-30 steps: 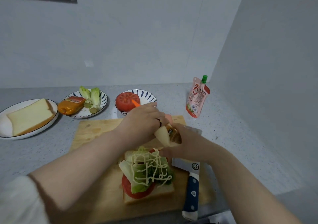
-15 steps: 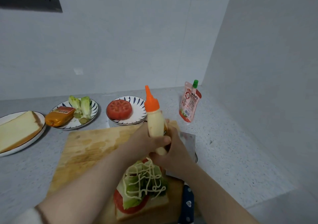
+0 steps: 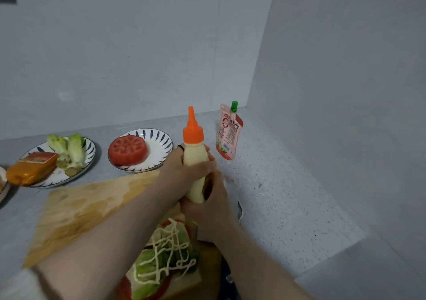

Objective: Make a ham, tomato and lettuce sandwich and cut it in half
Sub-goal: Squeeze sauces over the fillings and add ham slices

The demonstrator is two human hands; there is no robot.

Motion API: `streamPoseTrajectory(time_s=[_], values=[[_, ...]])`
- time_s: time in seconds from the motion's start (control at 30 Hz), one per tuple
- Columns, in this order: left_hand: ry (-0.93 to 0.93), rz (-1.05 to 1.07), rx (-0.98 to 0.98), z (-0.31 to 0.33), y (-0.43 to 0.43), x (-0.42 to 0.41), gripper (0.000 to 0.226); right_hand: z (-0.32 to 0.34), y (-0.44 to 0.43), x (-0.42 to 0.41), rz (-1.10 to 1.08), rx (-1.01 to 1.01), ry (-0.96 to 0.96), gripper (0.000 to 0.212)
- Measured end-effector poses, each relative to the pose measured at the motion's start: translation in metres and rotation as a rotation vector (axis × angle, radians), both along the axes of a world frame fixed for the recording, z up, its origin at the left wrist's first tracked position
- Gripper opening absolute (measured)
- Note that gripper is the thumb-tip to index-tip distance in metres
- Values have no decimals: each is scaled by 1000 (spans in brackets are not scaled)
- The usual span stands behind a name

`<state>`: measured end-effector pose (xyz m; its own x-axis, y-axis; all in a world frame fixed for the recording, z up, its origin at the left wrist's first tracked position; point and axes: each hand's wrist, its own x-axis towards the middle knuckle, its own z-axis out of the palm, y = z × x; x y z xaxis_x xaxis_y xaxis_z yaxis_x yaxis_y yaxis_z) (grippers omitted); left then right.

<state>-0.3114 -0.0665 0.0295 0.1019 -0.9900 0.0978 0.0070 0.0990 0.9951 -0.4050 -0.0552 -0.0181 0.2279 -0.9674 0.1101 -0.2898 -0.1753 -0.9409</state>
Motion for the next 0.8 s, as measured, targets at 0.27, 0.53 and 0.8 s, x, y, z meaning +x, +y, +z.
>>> streamPoseTrajectory(time_s=[0.27, 0.53, 0.8], values=[[-39, 22, 2, -6, -17, -6, 16, 6, -20, -28, 227, 87, 24, 85], [-151, 119, -22, -17, -26, 5, 25, -38, -30, -130, -132, 154, 481, 34], [-226, 240, 12, -26, -28, 26, 20, -73, -22, -131, 8, 154, 661, 51]])
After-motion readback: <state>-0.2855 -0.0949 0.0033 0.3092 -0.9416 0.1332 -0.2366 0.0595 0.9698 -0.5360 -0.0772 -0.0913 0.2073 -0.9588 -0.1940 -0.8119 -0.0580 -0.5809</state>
